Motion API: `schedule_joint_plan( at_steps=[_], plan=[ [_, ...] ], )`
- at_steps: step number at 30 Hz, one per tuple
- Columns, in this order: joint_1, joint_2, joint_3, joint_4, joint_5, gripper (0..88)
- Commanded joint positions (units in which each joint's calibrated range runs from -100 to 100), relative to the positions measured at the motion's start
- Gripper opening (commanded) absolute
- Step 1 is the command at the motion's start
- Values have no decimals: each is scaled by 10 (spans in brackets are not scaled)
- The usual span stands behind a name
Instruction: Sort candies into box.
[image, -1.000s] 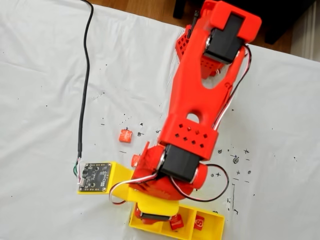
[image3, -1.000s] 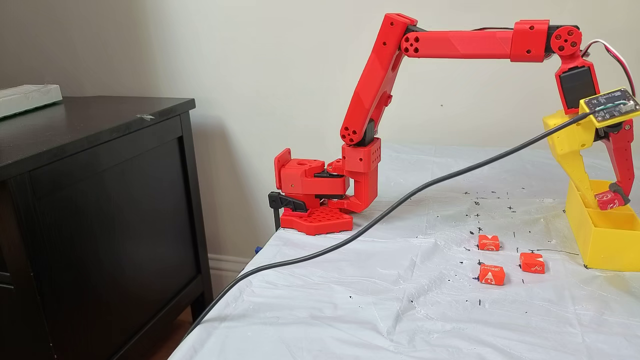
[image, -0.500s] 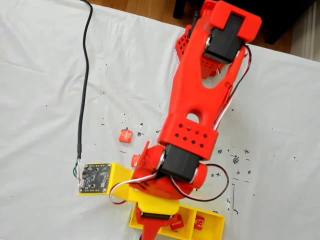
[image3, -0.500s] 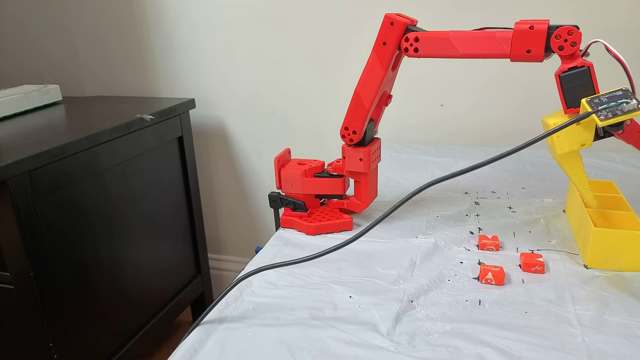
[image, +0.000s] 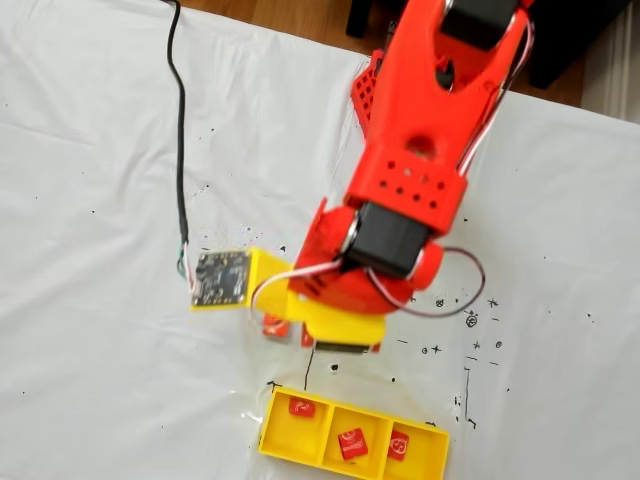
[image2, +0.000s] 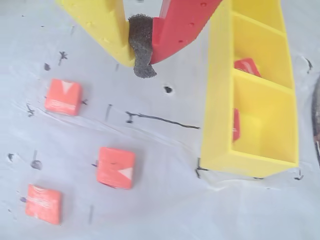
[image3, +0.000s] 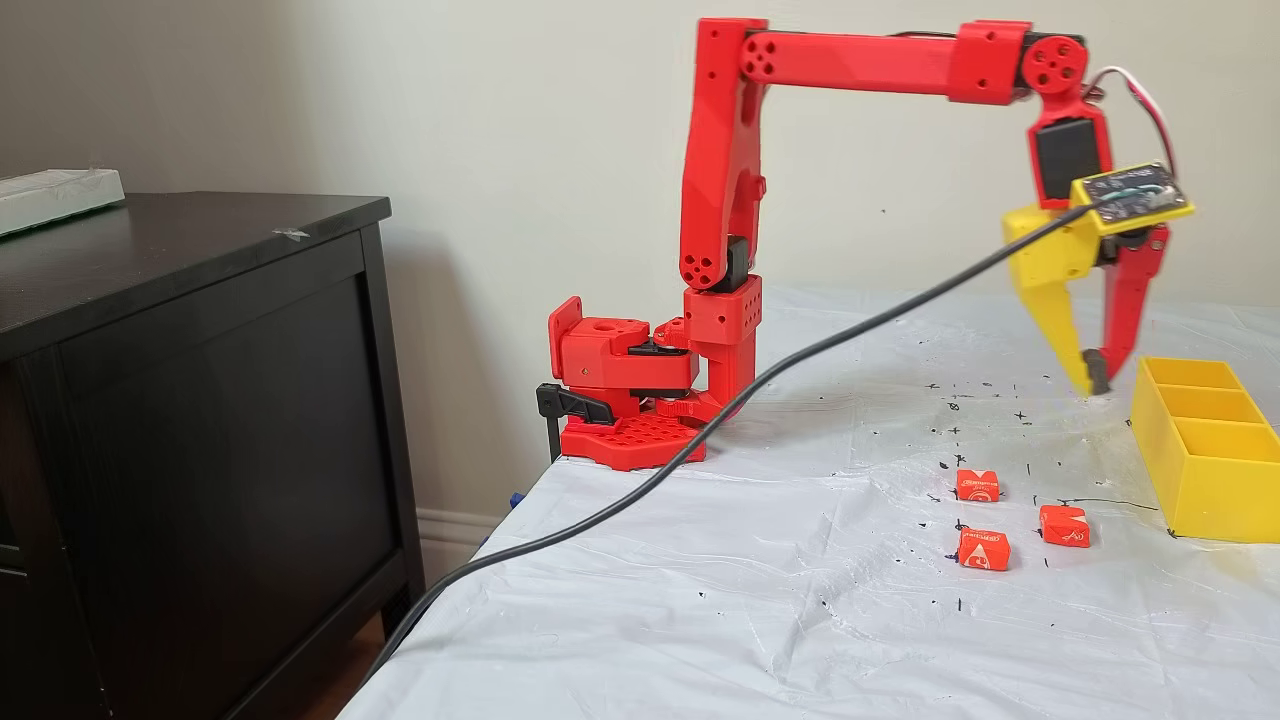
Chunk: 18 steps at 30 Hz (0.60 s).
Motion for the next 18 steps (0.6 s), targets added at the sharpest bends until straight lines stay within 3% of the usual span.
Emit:
schedule_joint_plan(
  at_steps=[1, 10, 14, 18],
  plan=[
    [15, -141, 76, 7, 15, 2],
    [53, -145, 165, -2, 47, 6],
    [51, -143, 188, -15, 53, 168],
    [47, -134, 198, -18, 58, 263]
  ],
)
